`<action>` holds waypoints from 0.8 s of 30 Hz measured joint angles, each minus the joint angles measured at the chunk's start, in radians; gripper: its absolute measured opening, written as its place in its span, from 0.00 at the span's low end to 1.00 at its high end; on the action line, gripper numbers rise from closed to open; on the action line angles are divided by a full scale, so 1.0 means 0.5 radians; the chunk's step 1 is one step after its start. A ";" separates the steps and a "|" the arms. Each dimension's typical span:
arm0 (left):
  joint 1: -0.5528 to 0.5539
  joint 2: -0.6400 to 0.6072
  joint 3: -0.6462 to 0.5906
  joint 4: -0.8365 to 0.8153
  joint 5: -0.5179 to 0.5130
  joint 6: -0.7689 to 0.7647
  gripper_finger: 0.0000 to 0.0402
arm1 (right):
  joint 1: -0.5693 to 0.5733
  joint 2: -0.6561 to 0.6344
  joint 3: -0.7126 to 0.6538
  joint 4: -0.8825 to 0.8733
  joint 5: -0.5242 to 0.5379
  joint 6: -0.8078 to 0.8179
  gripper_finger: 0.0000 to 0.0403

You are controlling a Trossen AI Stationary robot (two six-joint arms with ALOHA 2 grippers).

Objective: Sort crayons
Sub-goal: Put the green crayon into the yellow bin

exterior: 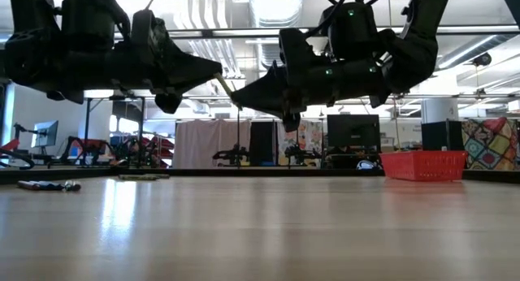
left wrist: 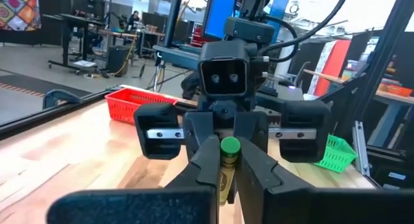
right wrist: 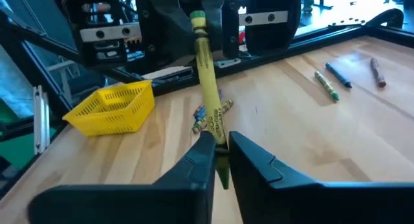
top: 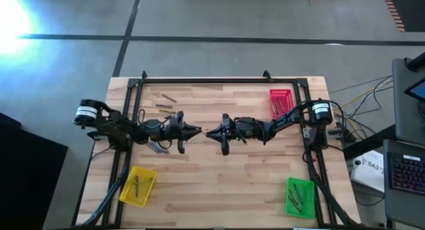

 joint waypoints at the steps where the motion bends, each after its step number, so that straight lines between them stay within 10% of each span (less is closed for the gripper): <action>1: 0.000 -0.001 0.000 -0.010 0.001 0.001 0.01 | -0.001 0.000 0.000 0.006 0.001 0.009 0.10; 10: -0.008 -0.524 0.013 -0.771 0.030 0.002 0.00 | -0.004 -0.142 0.000 -0.252 0.092 0.059 0.30; 19: -0.142 -1.215 0.624 -3.620 0.072 -0.355 0.00 | -0.002 -0.539 -0.002 -1.057 0.548 0.007 0.33; 24: -0.453 -1.277 0.953 -4.513 0.250 -0.784 0.01 | -0.002 -0.667 -0.005 -1.237 0.562 -0.007 0.30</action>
